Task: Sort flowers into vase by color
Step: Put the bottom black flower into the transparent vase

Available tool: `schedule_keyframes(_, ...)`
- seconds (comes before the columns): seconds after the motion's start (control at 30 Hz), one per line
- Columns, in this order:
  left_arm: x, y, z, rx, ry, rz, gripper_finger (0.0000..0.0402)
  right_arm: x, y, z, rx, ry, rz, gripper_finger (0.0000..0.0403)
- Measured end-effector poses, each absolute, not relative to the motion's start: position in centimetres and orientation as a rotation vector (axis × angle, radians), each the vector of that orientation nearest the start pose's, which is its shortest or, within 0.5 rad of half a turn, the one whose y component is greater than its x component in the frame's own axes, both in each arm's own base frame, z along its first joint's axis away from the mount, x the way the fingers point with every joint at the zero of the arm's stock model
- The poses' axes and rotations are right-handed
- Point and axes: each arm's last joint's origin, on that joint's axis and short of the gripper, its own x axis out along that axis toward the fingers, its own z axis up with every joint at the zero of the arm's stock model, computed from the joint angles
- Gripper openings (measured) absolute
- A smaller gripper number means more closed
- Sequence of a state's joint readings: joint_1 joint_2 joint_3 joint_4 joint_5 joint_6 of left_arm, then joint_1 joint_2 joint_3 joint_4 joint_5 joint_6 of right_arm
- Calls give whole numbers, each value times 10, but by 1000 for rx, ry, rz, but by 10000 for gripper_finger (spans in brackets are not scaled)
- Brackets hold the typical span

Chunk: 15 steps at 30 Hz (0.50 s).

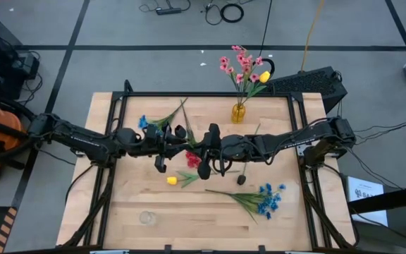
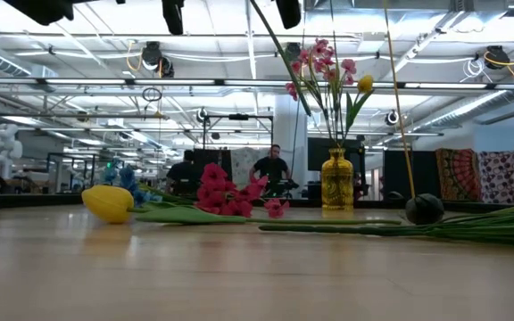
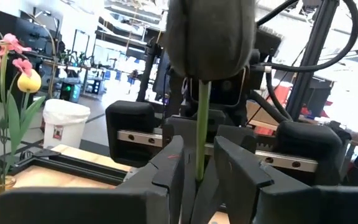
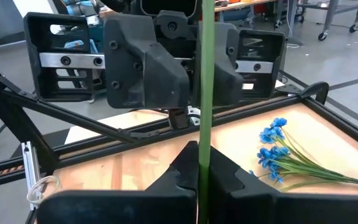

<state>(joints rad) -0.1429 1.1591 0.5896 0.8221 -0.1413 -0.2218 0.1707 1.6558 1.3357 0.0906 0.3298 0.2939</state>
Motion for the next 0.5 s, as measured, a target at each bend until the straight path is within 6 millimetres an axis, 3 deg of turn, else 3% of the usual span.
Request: schedule_keyframes(0.5,246,-25,296,-232,-278,-12,79,383,54,324,234,200,-200,0)
